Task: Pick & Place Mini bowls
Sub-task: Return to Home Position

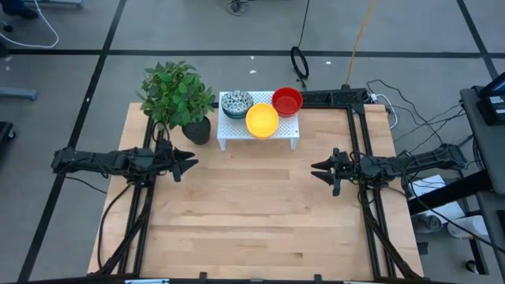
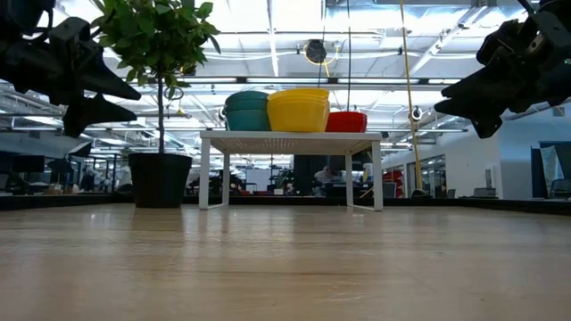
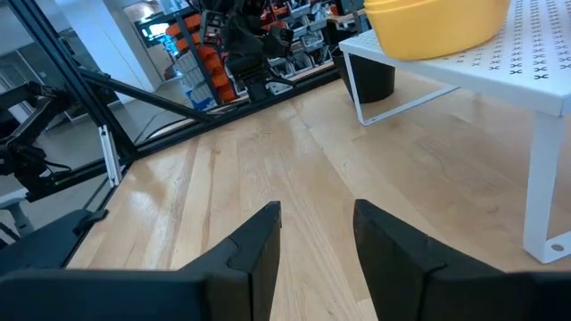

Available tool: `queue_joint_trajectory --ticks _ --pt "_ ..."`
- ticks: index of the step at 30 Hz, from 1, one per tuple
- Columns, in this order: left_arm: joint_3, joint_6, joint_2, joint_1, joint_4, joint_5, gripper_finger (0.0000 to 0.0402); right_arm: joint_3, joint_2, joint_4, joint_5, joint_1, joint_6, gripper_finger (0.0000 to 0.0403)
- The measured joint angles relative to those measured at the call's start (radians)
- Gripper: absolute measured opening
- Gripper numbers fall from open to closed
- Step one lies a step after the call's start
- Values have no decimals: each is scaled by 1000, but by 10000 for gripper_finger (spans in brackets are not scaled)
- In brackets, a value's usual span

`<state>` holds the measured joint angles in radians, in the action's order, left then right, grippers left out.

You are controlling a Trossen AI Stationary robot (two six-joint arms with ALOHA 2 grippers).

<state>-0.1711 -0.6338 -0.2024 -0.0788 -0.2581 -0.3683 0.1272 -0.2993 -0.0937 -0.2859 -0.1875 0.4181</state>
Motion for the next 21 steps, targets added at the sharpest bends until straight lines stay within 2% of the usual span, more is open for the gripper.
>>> queue_joint_trajectory --ticks 21 --pt "0 1 0 0 0 0 216 1 63 0 0 0 0 130"
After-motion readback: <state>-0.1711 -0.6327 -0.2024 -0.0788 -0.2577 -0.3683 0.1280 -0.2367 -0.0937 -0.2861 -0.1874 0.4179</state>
